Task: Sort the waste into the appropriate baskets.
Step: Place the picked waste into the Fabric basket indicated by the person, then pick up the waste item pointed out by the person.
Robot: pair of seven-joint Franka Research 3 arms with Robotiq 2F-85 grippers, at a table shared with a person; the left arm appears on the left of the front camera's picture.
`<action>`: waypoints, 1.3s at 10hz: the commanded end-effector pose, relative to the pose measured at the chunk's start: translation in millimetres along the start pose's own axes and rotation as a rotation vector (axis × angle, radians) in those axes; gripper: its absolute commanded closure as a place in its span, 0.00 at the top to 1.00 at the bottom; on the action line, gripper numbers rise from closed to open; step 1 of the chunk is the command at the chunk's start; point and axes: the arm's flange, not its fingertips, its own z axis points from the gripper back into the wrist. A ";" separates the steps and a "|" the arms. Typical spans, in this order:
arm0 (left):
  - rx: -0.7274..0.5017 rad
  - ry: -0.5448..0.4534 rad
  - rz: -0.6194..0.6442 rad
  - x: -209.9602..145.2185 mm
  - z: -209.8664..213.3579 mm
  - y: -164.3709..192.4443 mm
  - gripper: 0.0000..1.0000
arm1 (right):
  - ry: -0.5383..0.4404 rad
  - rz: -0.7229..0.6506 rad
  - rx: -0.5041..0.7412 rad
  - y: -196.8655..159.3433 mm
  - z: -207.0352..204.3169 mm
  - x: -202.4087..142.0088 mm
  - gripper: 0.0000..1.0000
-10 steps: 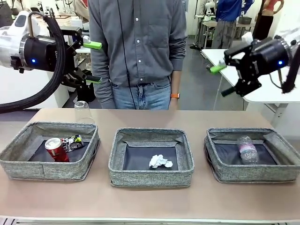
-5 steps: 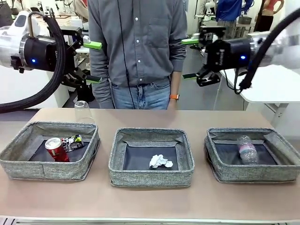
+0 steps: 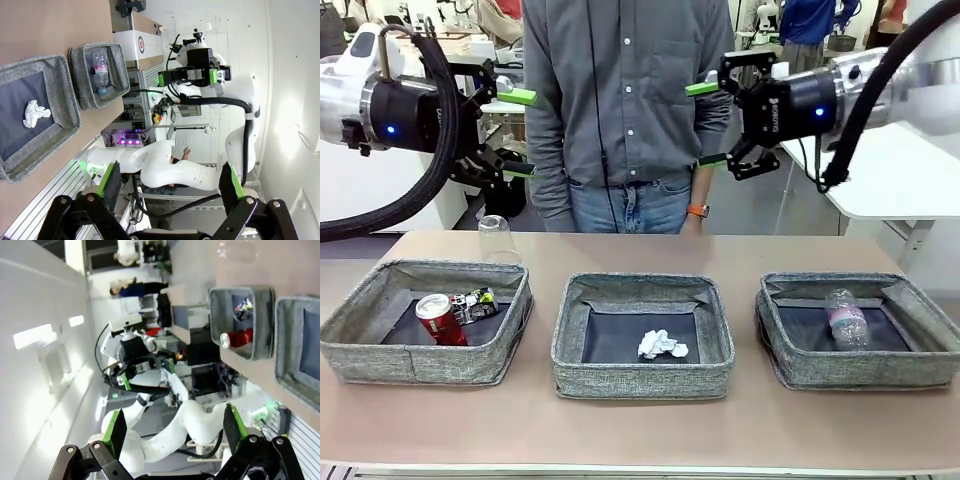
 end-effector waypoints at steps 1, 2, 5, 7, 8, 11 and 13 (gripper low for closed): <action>-0.016 -0.009 0.012 -0.4 -0.8 -3.8 1.00 | 0.019 0.010 0.031 -2.5 0.7 2.0 1.00; -0.016 -0.009 0.012 -0.4 -0.8 -3.8 1.00 | 0.019 0.010 0.031 -2.5 0.7 2.0 1.00; -0.016 -0.009 0.012 -0.4 -0.8 -3.8 1.00 | 0.019 0.010 0.031 -2.5 0.7 2.0 1.00; -0.016 -0.009 0.012 -0.4 -0.8 -3.8 1.00 | 0.019 0.010 0.031 -2.5 0.7 2.0 1.00; -0.016 -0.009 0.012 -0.4 -0.8 -3.8 1.00 | 0.019 0.010 0.031 -2.5 0.7 2.0 1.00; -0.016 -0.009 0.012 -0.4 -0.8 -3.8 1.00 | 0.019 0.010 0.031 -2.5 0.7 2.0 1.00; -0.016 -0.009 0.012 -0.4 -0.8 -3.8 1.00 | 0.019 0.010 0.031 -2.5 0.7 2.0 1.00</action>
